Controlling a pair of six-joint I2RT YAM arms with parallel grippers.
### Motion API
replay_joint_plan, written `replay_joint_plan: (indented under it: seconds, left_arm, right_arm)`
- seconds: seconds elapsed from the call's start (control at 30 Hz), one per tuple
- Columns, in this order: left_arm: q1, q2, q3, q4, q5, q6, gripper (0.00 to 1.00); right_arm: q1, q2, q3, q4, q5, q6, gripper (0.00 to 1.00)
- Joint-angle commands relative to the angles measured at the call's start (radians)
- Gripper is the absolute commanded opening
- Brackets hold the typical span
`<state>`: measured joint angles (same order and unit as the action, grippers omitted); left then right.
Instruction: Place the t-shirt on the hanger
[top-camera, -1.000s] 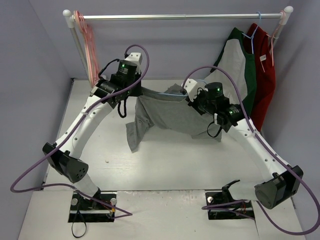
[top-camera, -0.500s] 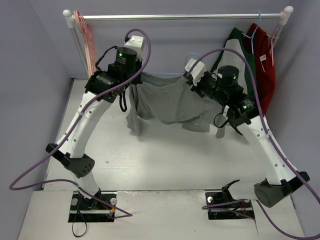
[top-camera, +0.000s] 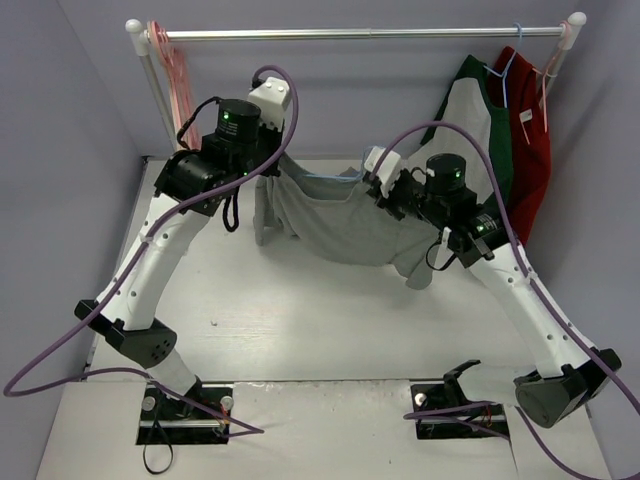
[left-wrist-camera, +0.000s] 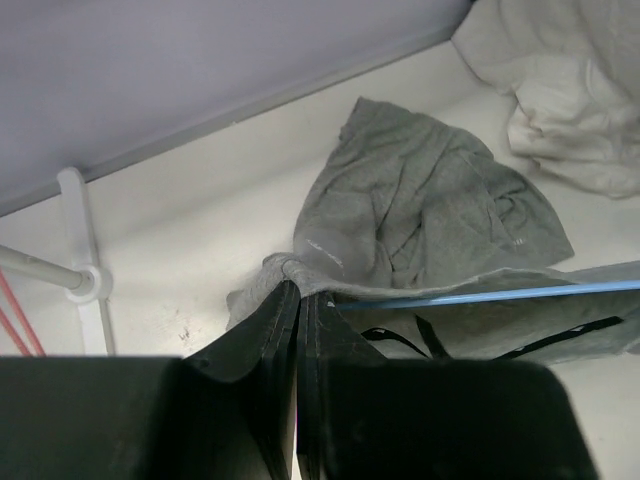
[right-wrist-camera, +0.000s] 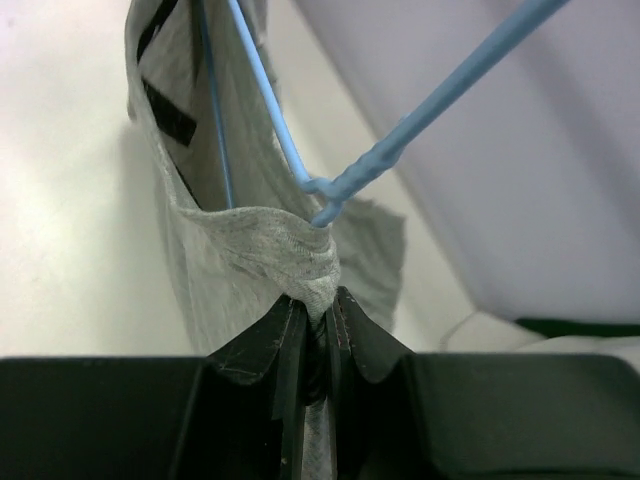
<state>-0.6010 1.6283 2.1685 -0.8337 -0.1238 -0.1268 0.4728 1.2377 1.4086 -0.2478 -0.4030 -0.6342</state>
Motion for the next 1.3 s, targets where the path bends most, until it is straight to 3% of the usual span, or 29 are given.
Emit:
replay_joint_plan:
  seconds: [0.0, 0.27, 0.4, 0.8, 0.87, 0.9, 1.0, 1.03, 1.27]
  left_arm:
    - [-0.003, -0.051, -0.016, 0.038, 0.071, 0.038, 0.00]
    - [-0.013, -0.082, -0.216, 0.065, 0.251, -0.004, 0.00]
    - [-0.019, -0.090, -0.292, 0.093, 0.228, -0.030, 0.00]
    - [-0.111, -0.079, -0.256, 0.166, 0.164, -0.045, 0.00]
    - [-0.111, -0.084, -0.260, 0.165, 0.158, -0.036, 0.08]
    - [-0.111, -0.085, -0.265, 0.160, 0.156, -0.021, 0.20]
    - [-0.109, -0.096, -0.276, 0.153, 0.150, 0.018, 0.28]
    - [-0.108, -0.099, -0.277, 0.154, 0.145, 0.030, 0.35]
    - [-0.030, -0.119, -0.266, 0.128, 0.234, 0.177, 0.43]
  right_arm:
    - [0.004, -0.075, -0.059, 0.122, -0.033, 0.053, 0.00]
    - [0.003, -0.129, -0.172, 0.208, -0.051, 0.113, 0.00]
    - [0.003, -0.149, -0.215, 0.237, -0.060, 0.143, 0.00]
    - [0.003, -0.142, -0.298, 0.334, -0.083, 0.195, 0.00]
    - [0.003, -0.139, -0.301, 0.329, -0.086, 0.194, 0.00]
    - [0.003, -0.141, -0.304, 0.329, -0.085, 0.192, 0.00]
    - [0.000, -0.145, -0.310, 0.326, -0.089, 0.191, 0.00]
    - [-0.005, -0.146, -0.309, 0.323, -0.094, 0.189, 0.00]
    - [-0.034, -0.136, -0.318, 0.308, -0.151, 0.191, 0.00]
